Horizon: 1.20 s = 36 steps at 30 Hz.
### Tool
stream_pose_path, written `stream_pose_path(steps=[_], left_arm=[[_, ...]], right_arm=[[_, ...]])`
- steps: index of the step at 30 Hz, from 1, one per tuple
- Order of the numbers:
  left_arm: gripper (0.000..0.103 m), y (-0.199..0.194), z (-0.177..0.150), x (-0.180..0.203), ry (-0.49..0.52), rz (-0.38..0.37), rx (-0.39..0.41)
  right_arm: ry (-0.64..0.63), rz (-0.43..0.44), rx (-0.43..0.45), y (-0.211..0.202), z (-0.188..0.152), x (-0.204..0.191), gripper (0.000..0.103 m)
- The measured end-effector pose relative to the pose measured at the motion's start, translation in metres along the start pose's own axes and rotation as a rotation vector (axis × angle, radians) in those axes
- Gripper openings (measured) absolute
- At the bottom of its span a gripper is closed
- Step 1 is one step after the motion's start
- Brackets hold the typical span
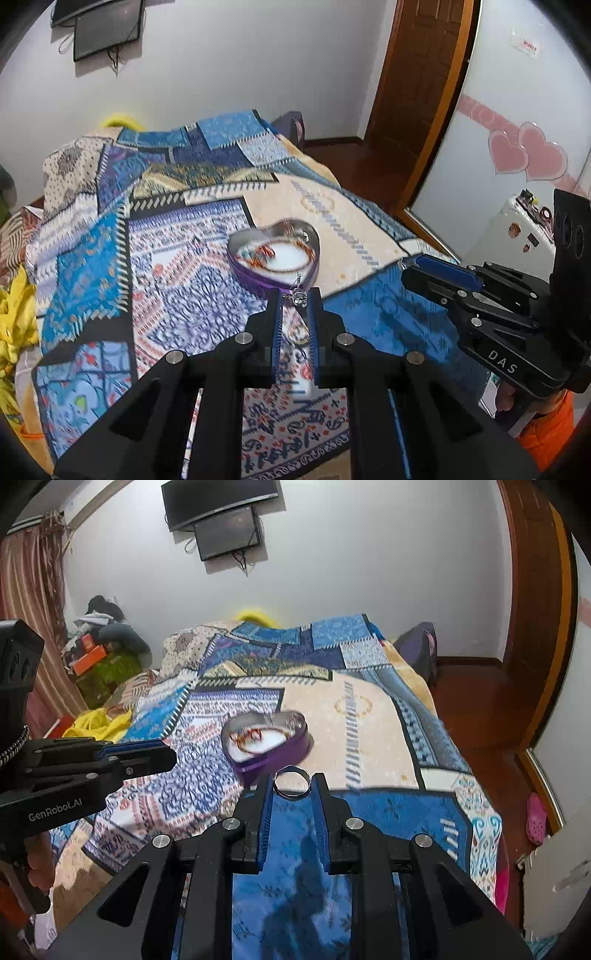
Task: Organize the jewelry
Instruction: 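Carry the silver ring to the tin with the right gripper while the left gripper carries a charm there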
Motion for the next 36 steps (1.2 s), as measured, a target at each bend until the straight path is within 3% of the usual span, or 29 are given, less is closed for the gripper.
stream_pose_path(steps=[10, 19, 36], left_arm=[[0.012, -0.001, 0.025, -0.008, -0.003, -0.001, 0.051], [0.012, 0.014, 0.042, -0.017, -0.010, -0.006, 0.050], [0.012, 0.067, 0.033, -0.022, -0.007, -0.022, -0.056]], right_arm=[[-0.034, 0.005, 0.048, 0.007, 0.026, -0.006, 0.019], [-0.046, 0.005, 0.068, 0.022, 0.043, -0.005, 0.019], [-0.066, 0.049, -0.066, 0.078, 0.044, 0.003, 0.019]])
Point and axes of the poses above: each gripper's, at about its wrist camera, not at the fingertips, and y roughly the way its jaws point, x to its right, z to its top, the point moved 3 cm from there along y, roughly the way its jaws point, and after that the axes turned 13 degrees about -y, right-handed, at the moved point
